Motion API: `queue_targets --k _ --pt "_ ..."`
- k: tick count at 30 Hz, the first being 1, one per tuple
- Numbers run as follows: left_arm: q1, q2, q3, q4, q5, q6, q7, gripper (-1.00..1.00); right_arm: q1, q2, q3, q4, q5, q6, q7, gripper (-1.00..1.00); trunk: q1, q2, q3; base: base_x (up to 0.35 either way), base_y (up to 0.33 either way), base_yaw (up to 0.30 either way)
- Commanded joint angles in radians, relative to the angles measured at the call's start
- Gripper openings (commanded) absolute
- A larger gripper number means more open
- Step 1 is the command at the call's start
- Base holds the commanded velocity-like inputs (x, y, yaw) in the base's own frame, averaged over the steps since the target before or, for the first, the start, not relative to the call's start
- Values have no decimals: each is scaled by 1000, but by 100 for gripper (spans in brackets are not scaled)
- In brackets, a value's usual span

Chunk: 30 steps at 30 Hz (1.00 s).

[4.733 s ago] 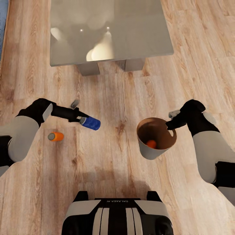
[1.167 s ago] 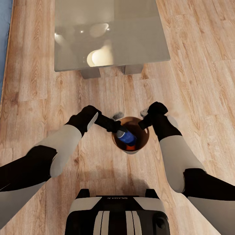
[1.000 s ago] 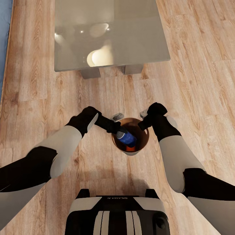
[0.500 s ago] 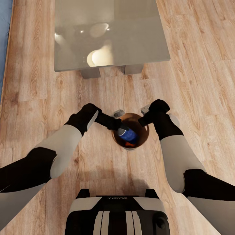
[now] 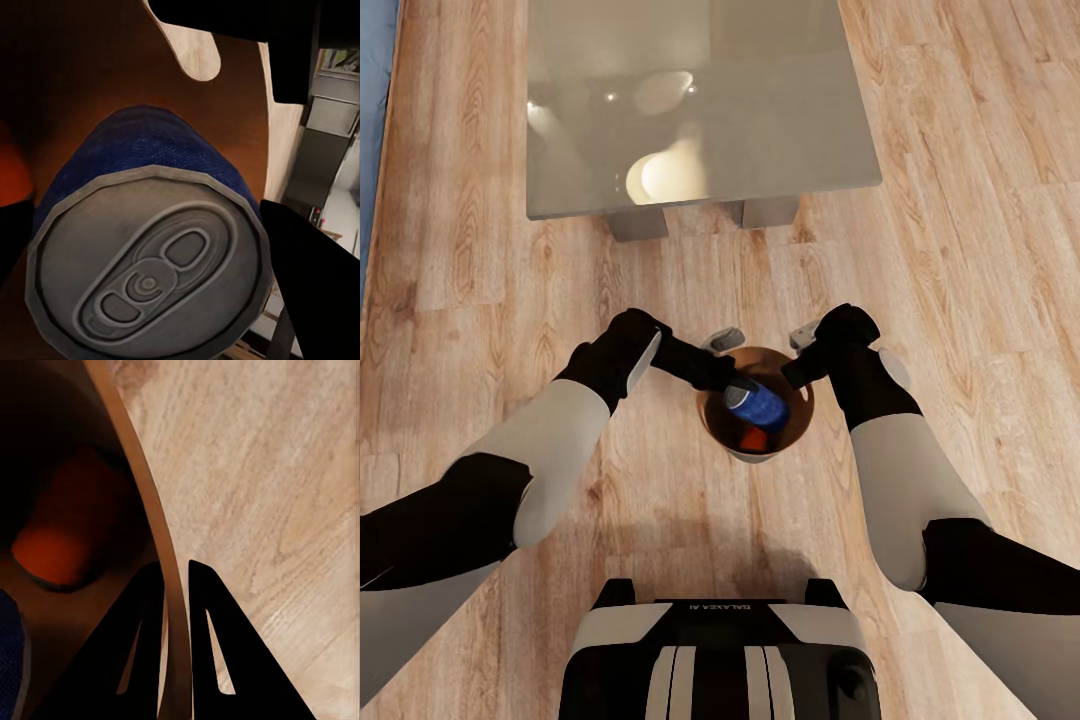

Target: Put the three can of soda from the living room inside the tash can in the kitchen.

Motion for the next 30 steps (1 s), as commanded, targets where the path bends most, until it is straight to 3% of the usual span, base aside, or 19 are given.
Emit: queue_targets --k 1,11,15,18,30 --pt "0 0 0 0 0 0 -1 -100 0 0 0 0 -20 13 5 -100 0 0 0 0 0 0" --pt "9 0 -4 0 -1 0 2 -100 0 5 3 -2 -21 13 5 -100 0 0 0 0 0 0" --pt "25 0 -49 0 -1 0 8 -100 0 7 5 -12 -21 13 5 -100 0 0 0 0 0 0" --pt "32 0 -63 0 -1 0 10 -100 0 8 6 -15 -21 13 5 -100 0 0 0 0 0 0" --pt "46 0 -82 0 -1 0 15 -100 0 8 6 -18 -21 13 6 -100 0 0 0 0 0 0"
